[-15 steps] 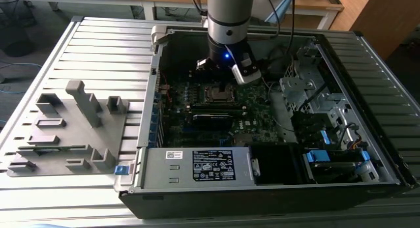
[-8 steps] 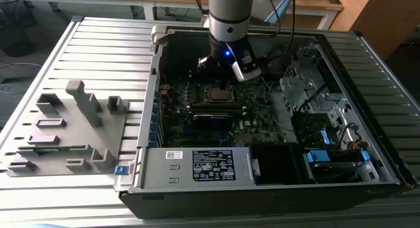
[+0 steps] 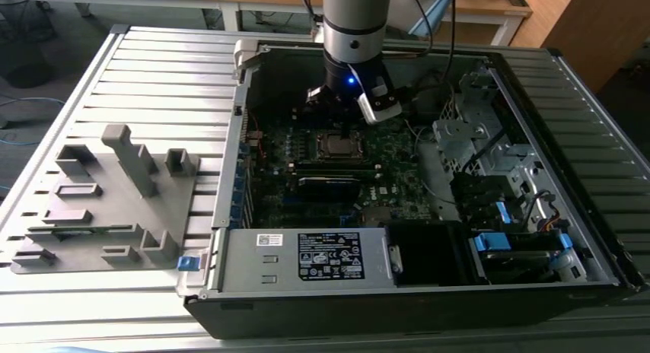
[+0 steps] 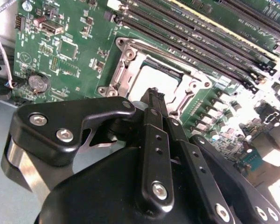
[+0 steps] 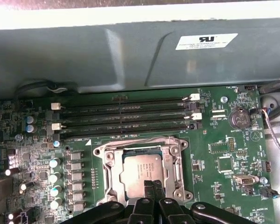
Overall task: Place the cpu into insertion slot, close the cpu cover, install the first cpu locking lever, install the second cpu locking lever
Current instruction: 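Install the second cpu locking lever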
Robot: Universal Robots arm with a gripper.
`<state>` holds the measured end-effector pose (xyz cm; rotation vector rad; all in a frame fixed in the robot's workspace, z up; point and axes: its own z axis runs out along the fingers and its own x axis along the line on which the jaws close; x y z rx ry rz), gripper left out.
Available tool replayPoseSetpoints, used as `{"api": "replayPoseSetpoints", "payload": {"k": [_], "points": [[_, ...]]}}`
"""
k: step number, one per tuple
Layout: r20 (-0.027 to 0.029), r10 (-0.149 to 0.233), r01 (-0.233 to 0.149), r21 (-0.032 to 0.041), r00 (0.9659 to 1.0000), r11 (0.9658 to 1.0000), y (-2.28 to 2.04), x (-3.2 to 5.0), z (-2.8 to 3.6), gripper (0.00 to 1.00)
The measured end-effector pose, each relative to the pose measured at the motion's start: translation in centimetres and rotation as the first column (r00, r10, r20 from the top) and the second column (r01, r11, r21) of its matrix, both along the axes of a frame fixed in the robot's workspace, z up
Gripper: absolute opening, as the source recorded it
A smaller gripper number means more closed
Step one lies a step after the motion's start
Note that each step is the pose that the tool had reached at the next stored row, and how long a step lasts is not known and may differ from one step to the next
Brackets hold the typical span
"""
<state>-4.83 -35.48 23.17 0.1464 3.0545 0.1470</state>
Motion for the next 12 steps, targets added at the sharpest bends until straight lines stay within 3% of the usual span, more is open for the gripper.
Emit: {"api": "replayPoseSetpoints", "payload": {"k": [12], "points": [[-0.0001, 0.000, 0.000, -0.0002, 1.0000, 1.0000, 0.05, 0.00, -0.04, 0.11]]}}
